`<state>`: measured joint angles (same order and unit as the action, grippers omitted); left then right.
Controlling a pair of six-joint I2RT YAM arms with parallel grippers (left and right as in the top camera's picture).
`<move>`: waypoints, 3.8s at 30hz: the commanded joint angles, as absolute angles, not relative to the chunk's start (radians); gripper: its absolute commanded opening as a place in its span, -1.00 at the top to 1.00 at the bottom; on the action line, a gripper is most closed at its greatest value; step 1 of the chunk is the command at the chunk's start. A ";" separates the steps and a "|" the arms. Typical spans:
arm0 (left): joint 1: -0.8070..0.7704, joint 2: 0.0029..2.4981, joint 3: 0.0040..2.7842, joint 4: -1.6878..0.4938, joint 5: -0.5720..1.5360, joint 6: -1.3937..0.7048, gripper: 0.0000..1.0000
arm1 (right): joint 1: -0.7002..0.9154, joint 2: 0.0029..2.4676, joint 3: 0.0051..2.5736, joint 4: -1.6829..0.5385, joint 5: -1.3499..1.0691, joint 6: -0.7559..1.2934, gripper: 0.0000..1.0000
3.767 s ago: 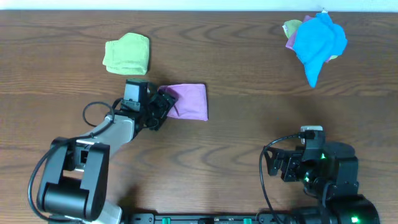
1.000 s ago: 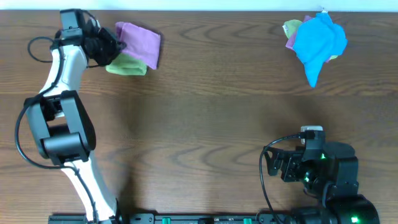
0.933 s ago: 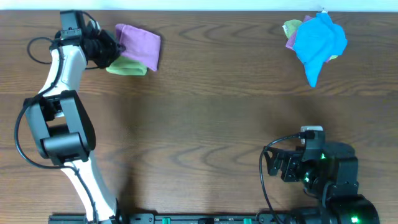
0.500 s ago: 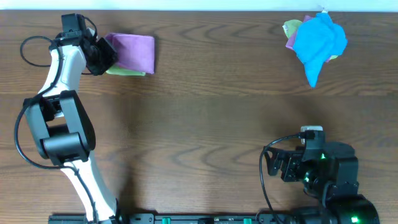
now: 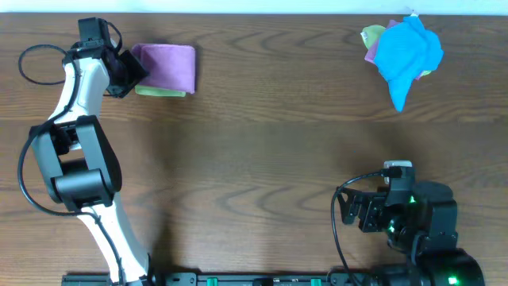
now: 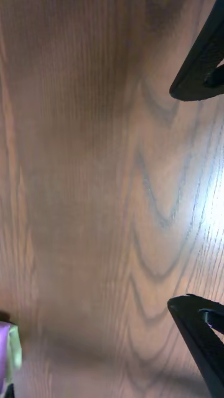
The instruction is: Fold the cloth
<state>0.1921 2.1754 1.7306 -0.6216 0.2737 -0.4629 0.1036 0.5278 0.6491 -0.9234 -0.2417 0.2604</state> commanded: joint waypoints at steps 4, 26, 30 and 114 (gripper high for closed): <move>0.200 2.179 1.757 -0.625 0.267 -0.430 -0.70 | 0.097 0.522 0.641 -0.925 -0.236 0.273 -0.99; 0.179 1.821 1.757 -0.768 0.262 -0.292 -0.90 | 0.097 0.522 0.641 -0.925 -0.236 0.273 -0.99; 0.167 1.755 1.757 -0.782 0.262 -0.293 -0.90 | 0.097 0.522 0.641 -0.925 -0.236 0.273 -0.99; -0.022 0.004 0.223 -0.704 0.146 0.136 -0.91 | 0.097 0.522 0.641 -0.926 -0.236 0.273 -0.98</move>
<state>-0.0135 0.0132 0.2375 -0.6960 0.1318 0.1024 0.1028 0.5278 0.6437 -0.9237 -0.2382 0.2604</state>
